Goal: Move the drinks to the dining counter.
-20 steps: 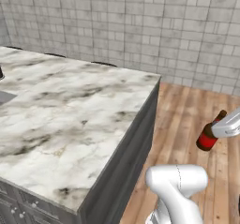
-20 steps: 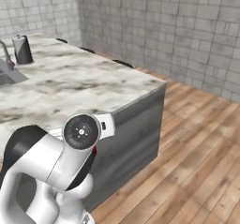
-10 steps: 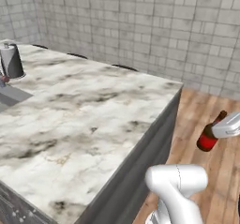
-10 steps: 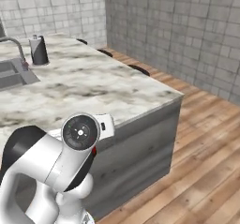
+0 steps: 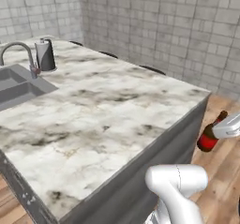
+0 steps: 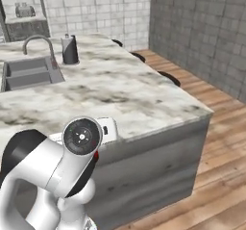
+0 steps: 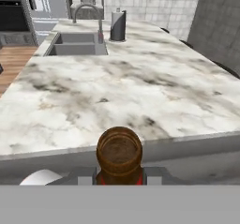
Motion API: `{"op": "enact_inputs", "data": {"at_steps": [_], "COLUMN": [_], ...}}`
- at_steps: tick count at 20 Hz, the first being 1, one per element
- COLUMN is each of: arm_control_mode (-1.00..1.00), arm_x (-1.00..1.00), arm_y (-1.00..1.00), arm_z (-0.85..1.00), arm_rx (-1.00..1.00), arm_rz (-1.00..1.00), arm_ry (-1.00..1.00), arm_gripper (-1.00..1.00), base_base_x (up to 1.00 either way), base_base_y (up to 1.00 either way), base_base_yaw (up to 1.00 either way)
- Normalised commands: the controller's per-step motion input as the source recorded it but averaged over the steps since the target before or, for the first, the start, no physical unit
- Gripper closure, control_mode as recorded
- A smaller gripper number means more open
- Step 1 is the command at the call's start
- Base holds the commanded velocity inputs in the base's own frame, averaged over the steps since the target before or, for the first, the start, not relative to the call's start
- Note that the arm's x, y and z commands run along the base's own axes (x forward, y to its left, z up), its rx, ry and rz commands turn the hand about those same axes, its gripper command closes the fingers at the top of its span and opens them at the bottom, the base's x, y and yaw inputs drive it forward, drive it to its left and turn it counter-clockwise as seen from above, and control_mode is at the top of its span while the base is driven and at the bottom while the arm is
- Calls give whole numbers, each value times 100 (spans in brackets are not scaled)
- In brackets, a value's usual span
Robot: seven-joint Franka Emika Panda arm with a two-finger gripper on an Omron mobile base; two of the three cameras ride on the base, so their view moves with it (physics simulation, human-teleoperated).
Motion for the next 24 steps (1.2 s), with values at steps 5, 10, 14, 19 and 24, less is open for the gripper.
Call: {"op": "enact_inputs", "data": {"at_steps": [5,10,14,19,24], "arm_control_mode": [100,100,100,100,100], "arm_x": [0,0,0,0,0], "arm_y": [0,0,0,0,0], "arm_z": [0,0,0,0,0], "arm_rx": [0,0,0,0,0], "arm_rz": [0,0,0,0,0], "arm_ry": [0,0,0,0,0], "arm_gripper": [100,100,100,100,100], "base_base_x": [58,53,34,18,17], "base_base_y": [-22,-26,-36,-53,-60], "base_base_yaw": [40,39,34,29,28]}}
